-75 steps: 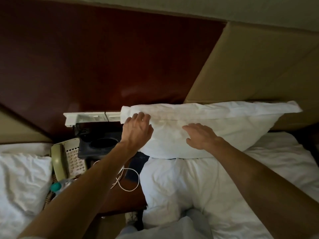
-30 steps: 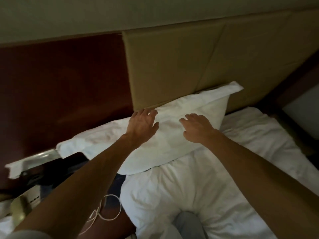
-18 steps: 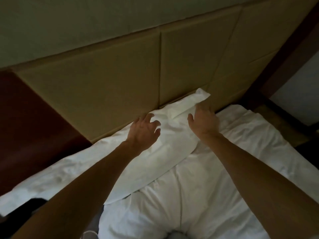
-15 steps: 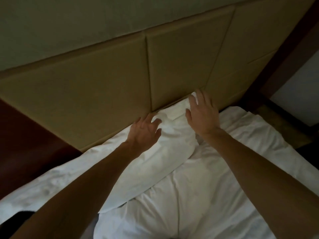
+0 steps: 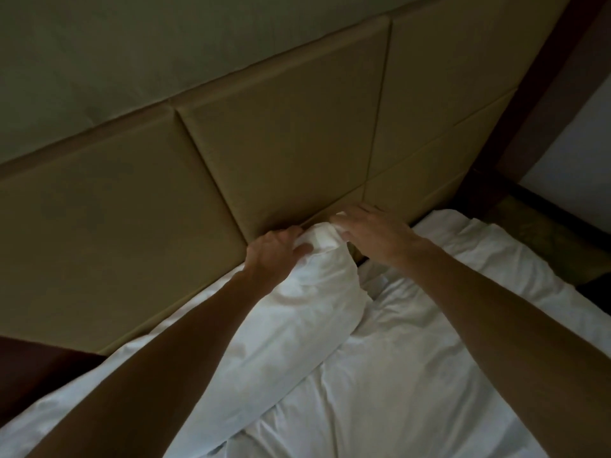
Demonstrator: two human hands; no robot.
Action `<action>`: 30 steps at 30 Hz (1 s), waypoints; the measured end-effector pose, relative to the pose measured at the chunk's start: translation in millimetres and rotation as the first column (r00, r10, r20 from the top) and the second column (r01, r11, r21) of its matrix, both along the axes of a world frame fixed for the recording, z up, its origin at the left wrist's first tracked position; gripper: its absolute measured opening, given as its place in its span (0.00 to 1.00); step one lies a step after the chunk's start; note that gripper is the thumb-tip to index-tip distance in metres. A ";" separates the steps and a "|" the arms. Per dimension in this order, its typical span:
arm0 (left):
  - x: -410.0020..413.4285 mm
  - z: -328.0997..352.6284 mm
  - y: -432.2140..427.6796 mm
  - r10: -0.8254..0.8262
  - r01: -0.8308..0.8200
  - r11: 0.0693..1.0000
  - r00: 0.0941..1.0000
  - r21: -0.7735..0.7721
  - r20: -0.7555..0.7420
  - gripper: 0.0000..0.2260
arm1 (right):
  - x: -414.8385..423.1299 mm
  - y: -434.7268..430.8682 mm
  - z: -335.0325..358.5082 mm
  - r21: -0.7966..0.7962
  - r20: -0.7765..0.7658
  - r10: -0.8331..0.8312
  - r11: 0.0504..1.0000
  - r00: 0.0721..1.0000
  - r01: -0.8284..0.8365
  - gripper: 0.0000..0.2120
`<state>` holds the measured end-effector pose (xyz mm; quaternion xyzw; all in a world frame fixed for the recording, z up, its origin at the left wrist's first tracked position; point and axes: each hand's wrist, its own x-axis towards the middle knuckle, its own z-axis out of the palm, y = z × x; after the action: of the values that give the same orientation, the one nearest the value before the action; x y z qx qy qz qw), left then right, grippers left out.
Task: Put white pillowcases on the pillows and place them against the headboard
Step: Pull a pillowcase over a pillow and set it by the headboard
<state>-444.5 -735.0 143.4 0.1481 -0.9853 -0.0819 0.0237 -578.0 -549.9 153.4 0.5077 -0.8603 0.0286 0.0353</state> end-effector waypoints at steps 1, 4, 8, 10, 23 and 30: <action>-1.3 -1.3 1.5 -0.003 0.002 1.000 1.000 -0.019 -0.008 0.19 | -2.1 -1.3 -1.0 0.002 0.029 -0.013 1.000 0.999 0.013 0.13; -3.7 -1.9 7.9 -0.021 0.020 0.981 1.000 -0.193 -0.002 0.13 | -2.8 -7.9 4.3 0.018 -0.013 -0.058 0.998 0.998 0.058 0.03; -22.9 22.7 13.2 -0.032 0.035 0.934 0.999 -0.356 0.015 0.07 | -3.4 -16.8 29.1 -0.130 -0.176 -0.204 0.975 0.963 0.182 0.07; -32.7 38.5 14.6 0.014 -0.015 0.922 1.000 -0.387 -0.008 0.04 | -5.3 -19.0 37.5 -0.205 -0.221 -0.263 0.954 0.939 0.219 0.08; -10.6 -1.7 21.1 -0.098 0.070 0.968 0.990 -0.242 -0.106 0.12 | 22.0 3.8 -6.8 -0.331 -0.072 -0.311 0.904 0.948 0.271 0.25; 33.8 4.3 -5.4 0.011 0.024 0.969 0.990 -0.245 0.141 0.22 | 57.6 -7.1 6.8 -0.323 -0.061 -0.219 0.927 0.974 0.188 0.27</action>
<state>-410.7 -740.4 147.7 0.1464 -0.9875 0.0515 -0.0283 -520.4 -557.0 160.3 0.4044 -0.8899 0.1374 0.1600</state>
